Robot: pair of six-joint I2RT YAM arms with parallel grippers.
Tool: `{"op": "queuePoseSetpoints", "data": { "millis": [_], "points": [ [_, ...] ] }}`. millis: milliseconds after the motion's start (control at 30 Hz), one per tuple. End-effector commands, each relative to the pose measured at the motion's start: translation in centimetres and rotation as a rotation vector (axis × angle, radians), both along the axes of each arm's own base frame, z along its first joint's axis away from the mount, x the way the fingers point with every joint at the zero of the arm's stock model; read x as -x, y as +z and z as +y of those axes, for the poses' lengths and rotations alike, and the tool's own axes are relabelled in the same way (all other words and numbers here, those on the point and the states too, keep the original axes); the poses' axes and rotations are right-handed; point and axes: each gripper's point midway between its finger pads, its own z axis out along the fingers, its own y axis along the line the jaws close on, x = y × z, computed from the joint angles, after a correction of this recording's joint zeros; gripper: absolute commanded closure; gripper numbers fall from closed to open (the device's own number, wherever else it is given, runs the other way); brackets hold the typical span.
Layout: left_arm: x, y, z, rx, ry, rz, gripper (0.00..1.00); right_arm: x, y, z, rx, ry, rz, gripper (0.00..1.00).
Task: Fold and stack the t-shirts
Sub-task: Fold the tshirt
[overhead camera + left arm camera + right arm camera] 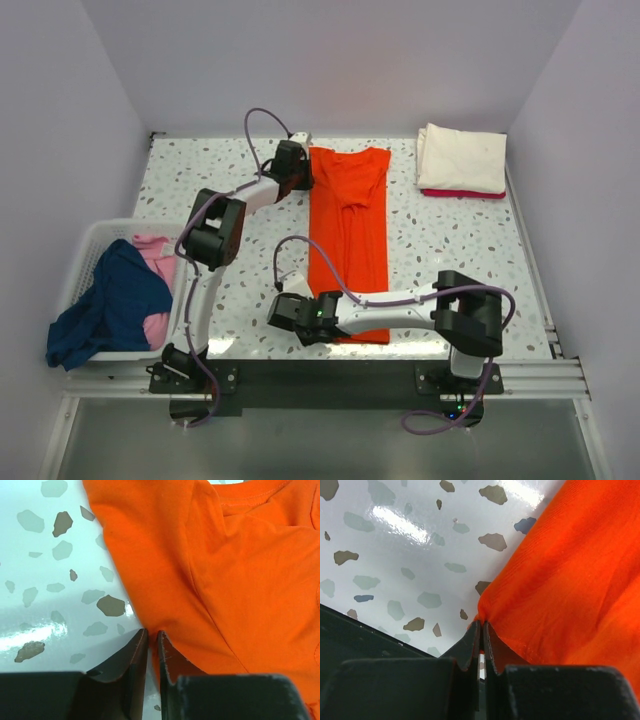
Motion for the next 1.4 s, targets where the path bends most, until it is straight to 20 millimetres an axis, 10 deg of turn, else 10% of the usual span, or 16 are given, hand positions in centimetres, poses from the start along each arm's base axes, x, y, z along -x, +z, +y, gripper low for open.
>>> {"op": "queuePoseSetpoints", "data": {
  "millis": [0, 200, 733, 1033, 1367],
  "points": [
    [-0.1, -1.8, 2.4, -0.063, 0.046, 0.050, 0.83, 0.8, 1.7, 0.6, -0.066, 0.006, 0.003, 1.00],
    [-0.6, -1.2, 2.6, -0.071, 0.040, 0.032, 0.99, 1.5, 1.7, 0.6, -0.080, 0.016, 0.022, 1.00],
    [-1.8, -0.3, 3.5, -0.076, 0.058, 0.004, 1.00, 2.2, 1.0, 1.3, -0.081, 0.036, 0.043, 1.00],
    [-1.5, 3.8, 3.8, -0.024, 0.043, -0.073, 0.40, -0.1, 5.5, 2.0, -0.155, 0.021, -0.015, 0.46],
    [3.2, 11.7, 6.0, 0.111, 0.127, -0.098, 0.36, -6.3, 8.5, -9.0, -0.276, -0.304, 0.000, 0.45]
  ]
}}
